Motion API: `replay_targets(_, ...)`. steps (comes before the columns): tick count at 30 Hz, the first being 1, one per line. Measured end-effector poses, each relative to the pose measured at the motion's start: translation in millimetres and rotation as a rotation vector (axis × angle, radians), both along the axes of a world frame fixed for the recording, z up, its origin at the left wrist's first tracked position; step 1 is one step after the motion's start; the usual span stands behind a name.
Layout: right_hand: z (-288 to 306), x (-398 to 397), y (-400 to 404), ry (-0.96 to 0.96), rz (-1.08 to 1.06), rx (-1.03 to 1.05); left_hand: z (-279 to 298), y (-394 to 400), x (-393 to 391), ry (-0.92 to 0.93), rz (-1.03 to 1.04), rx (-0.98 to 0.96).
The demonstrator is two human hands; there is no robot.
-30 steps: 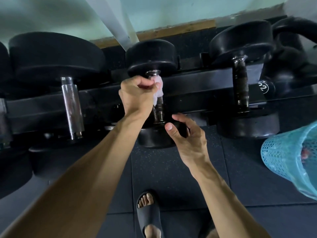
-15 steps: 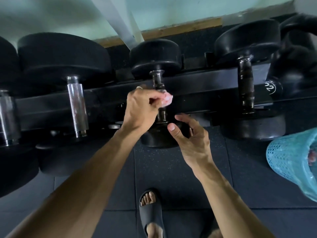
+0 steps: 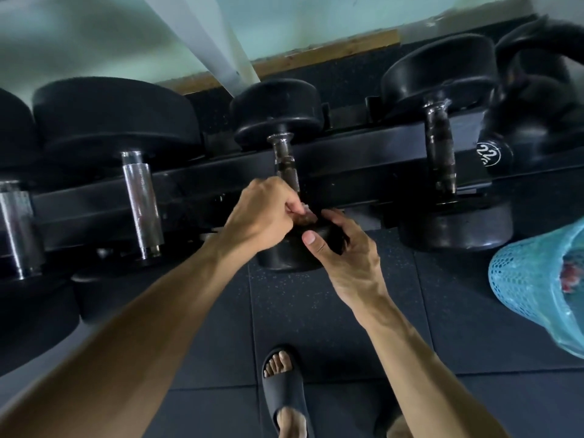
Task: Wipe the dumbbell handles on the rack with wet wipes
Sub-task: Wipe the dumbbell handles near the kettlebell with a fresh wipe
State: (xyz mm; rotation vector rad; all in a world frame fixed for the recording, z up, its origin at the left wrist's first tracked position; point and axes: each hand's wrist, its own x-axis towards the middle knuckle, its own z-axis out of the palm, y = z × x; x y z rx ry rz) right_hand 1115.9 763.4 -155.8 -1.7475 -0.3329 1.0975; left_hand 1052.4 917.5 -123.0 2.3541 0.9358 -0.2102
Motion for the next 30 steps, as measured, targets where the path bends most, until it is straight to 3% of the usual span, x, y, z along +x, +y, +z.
replay_targets(2,0,0,-1,0.000,0.008,-0.007,1,5,9,0.009,-0.027,-0.001)
replay_targets(6,-1,-2,-2,0.018,-0.026,-0.013,2,17,21,-0.169,-0.045,0.141)
replay_targets(11,-5,-9,-1,0.024,-0.057,-0.013,2,7,11,0.093,-0.176,0.038)
replay_targets(14,-1,-6,-3,0.015,-0.019,-0.045,4,12,16,-0.046,-0.184,0.094)
replay_targets(18,0,-4,-4,0.025,-0.013,-0.054,1,29,22,-0.212,-0.059,0.335)
replay_targets(20,-2,-7,-4,0.018,-0.022,-0.045,-2,24,12,-0.211,-0.103,0.278)
replay_targets(24,-3,-9,-3,0.022,-0.054,-0.042,2,6,2,-0.036,-0.263,0.075)
replay_targets(28,-2,-8,-3,0.041,-0.052,-0.064,10,28,20,-0.148,-0.117,0.230)
replay_targets(30,-1,-9,-4,0.030,-0.045,-0.073,12,25,17,-0.112,-0.174,0.207)
